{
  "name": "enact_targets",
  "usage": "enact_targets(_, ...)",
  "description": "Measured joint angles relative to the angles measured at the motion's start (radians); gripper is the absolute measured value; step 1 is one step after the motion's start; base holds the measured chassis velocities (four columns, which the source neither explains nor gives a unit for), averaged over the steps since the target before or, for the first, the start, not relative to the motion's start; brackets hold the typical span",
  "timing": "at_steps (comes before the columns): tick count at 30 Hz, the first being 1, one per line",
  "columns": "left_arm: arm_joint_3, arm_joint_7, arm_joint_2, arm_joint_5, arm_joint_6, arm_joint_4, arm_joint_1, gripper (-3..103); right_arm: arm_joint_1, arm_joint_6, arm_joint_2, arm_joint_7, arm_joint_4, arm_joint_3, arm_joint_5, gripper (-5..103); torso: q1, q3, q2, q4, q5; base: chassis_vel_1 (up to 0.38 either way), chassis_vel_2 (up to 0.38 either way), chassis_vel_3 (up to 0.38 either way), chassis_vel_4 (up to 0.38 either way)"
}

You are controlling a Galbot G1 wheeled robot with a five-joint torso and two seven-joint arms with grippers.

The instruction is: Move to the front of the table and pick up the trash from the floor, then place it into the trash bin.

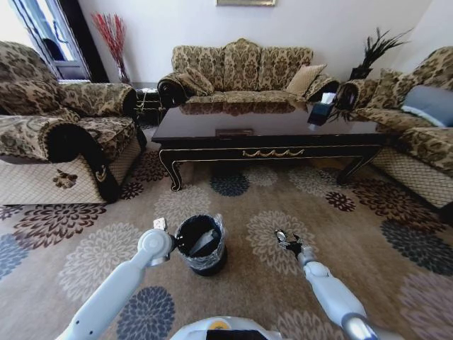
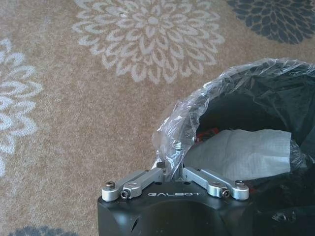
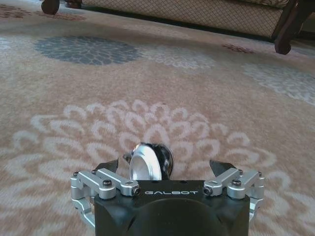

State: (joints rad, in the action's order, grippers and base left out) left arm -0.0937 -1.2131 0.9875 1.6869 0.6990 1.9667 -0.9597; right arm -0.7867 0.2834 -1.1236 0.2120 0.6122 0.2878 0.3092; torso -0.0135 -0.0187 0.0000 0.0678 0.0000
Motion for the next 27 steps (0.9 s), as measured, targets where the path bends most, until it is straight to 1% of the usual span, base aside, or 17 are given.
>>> enact_targets(4, -0.001, 0.0, -0.001, 0.0, 0.0, 0.0, 0.001, 0, 0.038, 0.0, -0.008, 0.0, -0.036, -0.012, -0.014, 100, 0.0, 0.0, 0.0, -0.0002, 0.0, 0.0, 0.0, 0.0, 0.0)
enact_targets(8, -0.006, 0.0, -0.001, 0.0, 0.0, 0.0, 0.0, 0, 0.062, -0.002, -0.013, 0.003, -0.064, -0.019, -0.033, 79, 0.0, 0.0, 0.0, 0.0, 0.0001, 0.0, 0.0, 0.0, 0.0)
enact_targets(10, -0.007, 0.0, 0.0, 0.0, 0.0, -0.001, 0.0, 0, 0.065, -0.003, -0.015, 0.004, -0.066, -0.019, -0.035, 79, 0.0, 0.0, 0.0, 0.0, -0.0001, 0.0, 0.0, 0.0, 0.0)
enact_targets(13, -0.007, 0.0, 0.004, -0.001, 0.0, -0.004, 0.0, 0, 0.065, -0.006, -0.018, 0.007, -0.074, -0.02, -0.051, 63, 0.0, 0.0, 0.0, 0.0, 0.0, 0.0, 0.0, 0.0, 0.0)
enact_targets(14, -0.007, 0.0, 0.004, -0.001, 0.0, -0.004, 0.0, 0, 0.065, -0.006, -0.018, 0.007, -0.074, -0.02, -0.051, 63, 0.0, 0.0, 0.0, 0.0, 0.0, 0.0, 0.0, 0.0, 0.0)
enact_targets(15, -0.007, 0.001, 0.005, -0.002, 0.0, -0.004, 0.0, 0, 0.062, -0.006, -0.02, 0.007, -0.076, -0.018, -0.061, 57, 0.0, 0.0, 0.0, 0.0, -0.0001, 0.0, 0.0, 0.0, 0.0)
enact_targets(16, -0.007, 0.001, 0.007, -0.002, 0.0, -0.004, 0.0, 0, 0.059, -0.006, -0.023, 0.007, -0.077, -0.016, -0.065, 57, 0.0, 0.0, 0.0, 0.0001, -0.0001, 0.0, 0.0, 0.0, 0.0)
enact_targets(19, -0.007, 0.002, 0.01, -0.002, 0.0, -0.005, 0.003, 0, 0.048, -0.005, -0.026, 0.008, -0.066, -0.01, -0.067, 43, 0.0, 0.0, 0.0, -0.0002, -0.0007, 0.0, 0.0, 0.0, 0.0)
enact_targets(20, -0.007, 0.002, 0.01, -0.002, 0.0, -0.005, 0.003, 0, 0.048, -0.005, -0.026, 0.008, -0.066, -0.01, -0.067, 43, 0.0, 0.0, 0.0, -0.0002, -0.0007, 0.0, 0.0, 0.0, 0.0)
enact_targets(22, -0.007, 0.002, 0.011, -0.003, 0.0, -0.006, 0.004, 0, 0.038, -0.006, -0.025, 0.007, -0.054, -0.004, -0.065, 38, 0.0, 0.0, 0.0, -0.0002, -0.0007, 0.0, 0.0, 0.0, 0.0)
enact_targets(27, -0.009, 0.004, 0.013, -0.003, 0.001, -0.006, 0.003, 0, 0.01, -0.012, -0.018, 0.004, -0.017, 0.001, -0.062, 38, 0.0, 0.0, 0.0, 0.0001, -0.0003, 0.0, 0.0, 0.0, 0.0)
